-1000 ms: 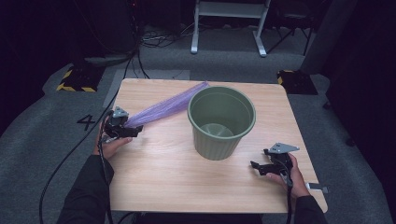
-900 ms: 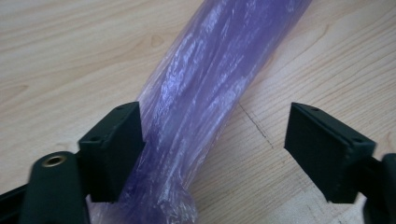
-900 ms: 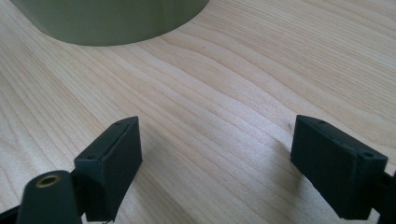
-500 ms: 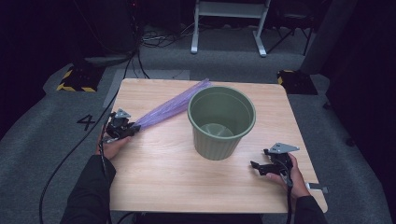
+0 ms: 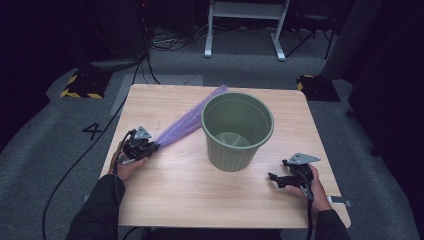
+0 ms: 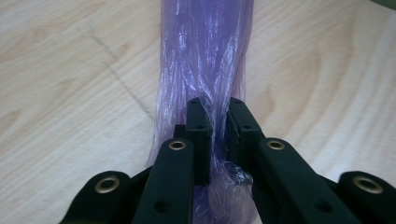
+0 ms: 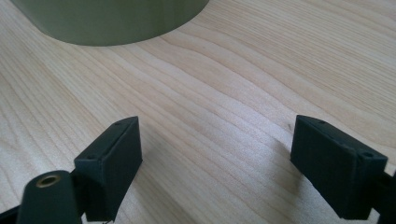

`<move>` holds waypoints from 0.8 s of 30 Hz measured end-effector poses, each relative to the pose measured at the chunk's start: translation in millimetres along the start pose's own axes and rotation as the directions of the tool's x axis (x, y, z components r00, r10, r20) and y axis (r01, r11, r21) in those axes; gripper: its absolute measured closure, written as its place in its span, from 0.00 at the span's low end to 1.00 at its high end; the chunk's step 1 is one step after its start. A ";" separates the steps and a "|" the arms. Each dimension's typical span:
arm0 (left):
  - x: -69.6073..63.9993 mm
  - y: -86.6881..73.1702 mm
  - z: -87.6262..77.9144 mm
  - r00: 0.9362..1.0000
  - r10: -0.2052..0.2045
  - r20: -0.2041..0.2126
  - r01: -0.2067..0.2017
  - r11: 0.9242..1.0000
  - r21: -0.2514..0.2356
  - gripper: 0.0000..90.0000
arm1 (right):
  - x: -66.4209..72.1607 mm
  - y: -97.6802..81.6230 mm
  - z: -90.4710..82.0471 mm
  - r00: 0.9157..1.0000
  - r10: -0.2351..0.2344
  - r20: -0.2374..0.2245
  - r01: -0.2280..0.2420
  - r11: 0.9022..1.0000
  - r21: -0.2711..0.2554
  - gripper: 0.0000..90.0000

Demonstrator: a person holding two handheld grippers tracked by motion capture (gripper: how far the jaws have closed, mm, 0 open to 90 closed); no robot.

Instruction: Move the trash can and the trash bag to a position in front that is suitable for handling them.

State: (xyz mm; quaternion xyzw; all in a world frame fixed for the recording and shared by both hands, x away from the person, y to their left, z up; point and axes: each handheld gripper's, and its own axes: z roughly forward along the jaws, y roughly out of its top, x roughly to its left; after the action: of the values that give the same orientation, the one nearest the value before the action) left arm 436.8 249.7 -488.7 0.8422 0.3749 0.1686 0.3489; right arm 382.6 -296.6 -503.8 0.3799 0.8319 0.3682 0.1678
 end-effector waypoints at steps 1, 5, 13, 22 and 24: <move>-4.0 -0.7 -0.4 1.000 -0.001 0.007 0.001 1.000 0.001 0.90 | 0.0 0.0 0.0 1.000 -0.001 0.000 0.001 1.000 0.000 0.18; -19.0 -3.0 -2.3 1.000 0.008 0.017 -0.008 1.000 -0.001 0.86 | 0.0 0.0 0.0 1.000 -0.001 0.000 0.001 1.000 0.000 0.18; -45.8 -4.8 -6.0 0.998 0.018 0.068 -0.017 1.000 -0.012 0.71 | 0.0 0.0 0.0 1.000 0.000 0.000 0.000 1.000 0.000 0.18; -77.1 -5.9 -12.7 0.989 0.094 0.111 -0.092 0.995 -0.024 0.68 | -0.1 0.0 0.0 1.000 -0.001 0.000 0.001 1.000 0.000 0.18; -84.7 -6.0 -14.1 0.986 0.105 0.129 -0.101 0.994 -0.035 0.66 | 0.0 0.0 0.0 1.000 0.000 0.000 0.000 1.000 0.000 0.18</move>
State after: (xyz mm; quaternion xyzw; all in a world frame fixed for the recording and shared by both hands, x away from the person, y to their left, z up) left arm 369.9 195.6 -485.0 0.8646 0.3047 0.1363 0.3755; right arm 382.6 -296.6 -503.9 0.3799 0.8318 0.3684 0.1677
